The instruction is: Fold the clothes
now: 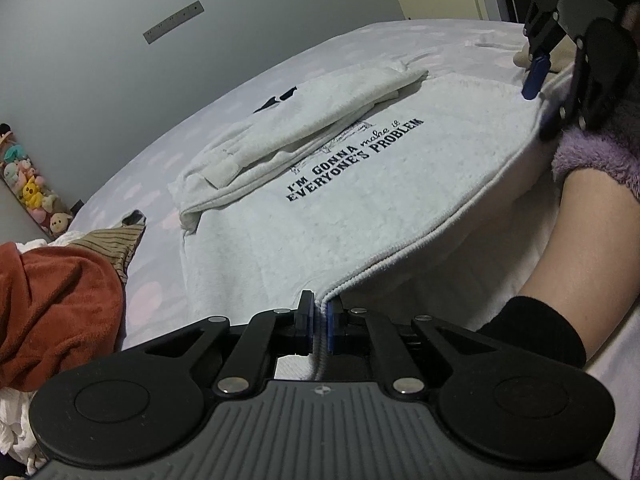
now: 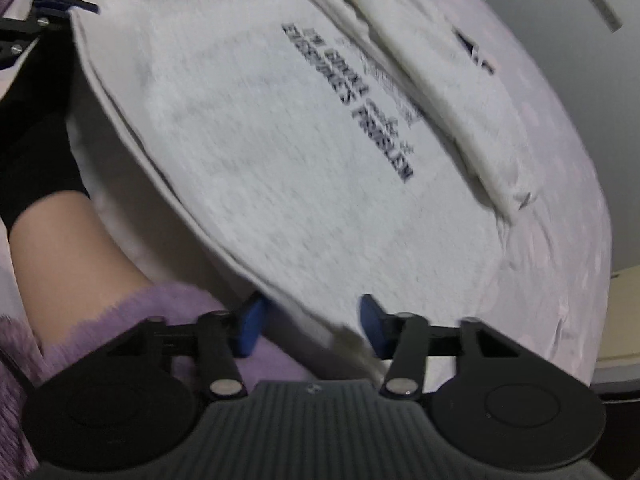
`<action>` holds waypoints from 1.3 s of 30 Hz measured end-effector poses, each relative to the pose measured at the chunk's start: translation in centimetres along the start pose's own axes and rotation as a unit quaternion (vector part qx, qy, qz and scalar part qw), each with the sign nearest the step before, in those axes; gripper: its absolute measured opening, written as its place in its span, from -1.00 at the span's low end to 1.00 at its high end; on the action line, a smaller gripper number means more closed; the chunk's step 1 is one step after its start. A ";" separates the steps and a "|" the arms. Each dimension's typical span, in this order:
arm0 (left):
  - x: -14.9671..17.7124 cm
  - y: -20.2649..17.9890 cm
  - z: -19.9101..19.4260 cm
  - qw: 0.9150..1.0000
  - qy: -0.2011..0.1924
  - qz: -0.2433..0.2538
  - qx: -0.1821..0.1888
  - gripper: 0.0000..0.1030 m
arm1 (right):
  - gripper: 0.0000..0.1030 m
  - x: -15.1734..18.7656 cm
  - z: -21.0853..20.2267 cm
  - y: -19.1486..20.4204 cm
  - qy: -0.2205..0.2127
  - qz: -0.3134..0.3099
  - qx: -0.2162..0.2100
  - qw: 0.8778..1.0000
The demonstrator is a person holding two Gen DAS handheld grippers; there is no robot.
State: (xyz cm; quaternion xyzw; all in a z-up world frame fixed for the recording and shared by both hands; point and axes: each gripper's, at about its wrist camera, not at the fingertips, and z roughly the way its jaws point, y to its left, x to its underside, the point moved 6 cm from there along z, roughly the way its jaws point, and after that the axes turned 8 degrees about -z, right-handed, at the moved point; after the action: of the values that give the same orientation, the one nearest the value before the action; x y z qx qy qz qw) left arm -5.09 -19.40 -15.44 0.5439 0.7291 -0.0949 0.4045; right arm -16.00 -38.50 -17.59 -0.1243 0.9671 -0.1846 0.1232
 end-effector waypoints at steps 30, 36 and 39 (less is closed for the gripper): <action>0.3 2.2 -1.3 0.995 -0.015 0.036 -0.092 -0.92 | -0.86 4.0 -3.6 -0.8 -0.136 0.206 0.065 0.967; -1.9 3.9 -4.2 0.988 -0.074 0.028 -0.131 -0.93 | -0.87 3.1 -9.7 -1.0 -0.202 0.208 0.132 0.948; -2.9 5.1 -5.9 0.985 -0.099 0.004 -0.138 -0.93 | -0.88 2.2 -13.0 -1.2 -0.227 0.194 0.171 0.939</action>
State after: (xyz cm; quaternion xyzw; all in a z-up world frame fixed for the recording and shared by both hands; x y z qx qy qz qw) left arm -3.30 -16.12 -8.00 0.4736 0.6892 -0.0452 0.5465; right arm -21.55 -35.93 -5.85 0.0496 0.8725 -0.2866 0.3926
